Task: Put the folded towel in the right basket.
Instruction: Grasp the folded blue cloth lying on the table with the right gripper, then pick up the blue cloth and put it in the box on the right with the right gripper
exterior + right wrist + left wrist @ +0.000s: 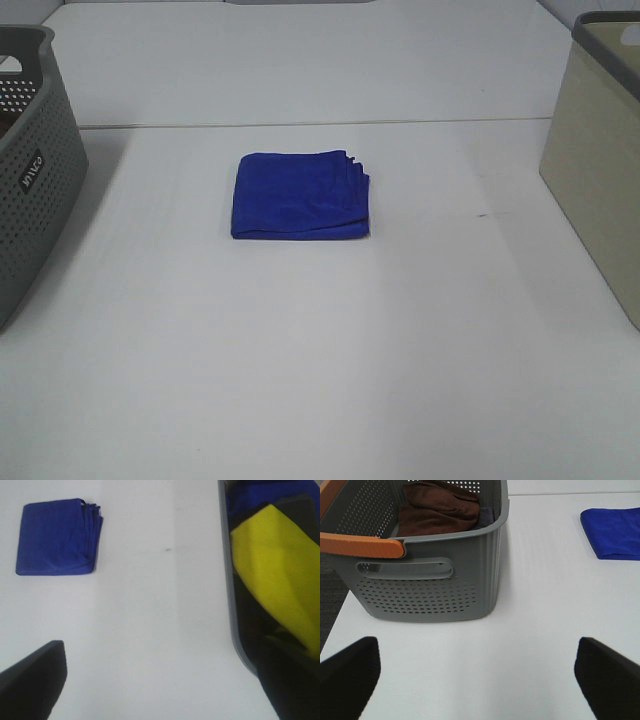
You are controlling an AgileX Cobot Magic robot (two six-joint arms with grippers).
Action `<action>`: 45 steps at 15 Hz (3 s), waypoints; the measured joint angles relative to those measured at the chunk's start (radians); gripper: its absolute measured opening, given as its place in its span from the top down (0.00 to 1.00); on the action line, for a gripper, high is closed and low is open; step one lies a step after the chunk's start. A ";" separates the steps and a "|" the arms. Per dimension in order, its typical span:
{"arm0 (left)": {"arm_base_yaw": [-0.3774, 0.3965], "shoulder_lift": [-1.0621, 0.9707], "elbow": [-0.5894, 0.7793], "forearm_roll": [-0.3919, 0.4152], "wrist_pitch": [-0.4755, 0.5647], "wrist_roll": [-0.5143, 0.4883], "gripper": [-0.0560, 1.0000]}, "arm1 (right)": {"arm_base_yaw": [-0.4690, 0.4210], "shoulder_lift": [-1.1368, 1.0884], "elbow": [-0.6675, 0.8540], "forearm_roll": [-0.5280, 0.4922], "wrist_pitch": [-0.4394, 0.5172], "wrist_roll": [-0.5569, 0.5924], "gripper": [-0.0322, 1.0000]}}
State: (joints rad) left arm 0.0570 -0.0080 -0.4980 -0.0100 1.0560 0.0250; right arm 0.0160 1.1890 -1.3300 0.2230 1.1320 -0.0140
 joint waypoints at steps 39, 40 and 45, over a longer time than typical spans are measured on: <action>0.000 0.000 0.000 0.000 0.000 0.000 0.02 | 0.403 1.514 -0.945 0.550 -0.162 -0.046 0.88; 0.000 0.000 0.000 0.000 0.000 0.000 0.02 | 0.397 1.501 -0.957 0.548 -0.133 -0.046 0.88; 0.000 0.000 0.000 0.000 0.000 0.000 0.02 | 0.292 1.342 -1.234 0.510 0.066 -0.034 0.88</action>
State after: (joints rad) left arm 0.0570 -0.0080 -0.4980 -0.0100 1.0560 0.0250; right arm 0.3080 2.5310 -2.5640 0.7330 1.1980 -0.0480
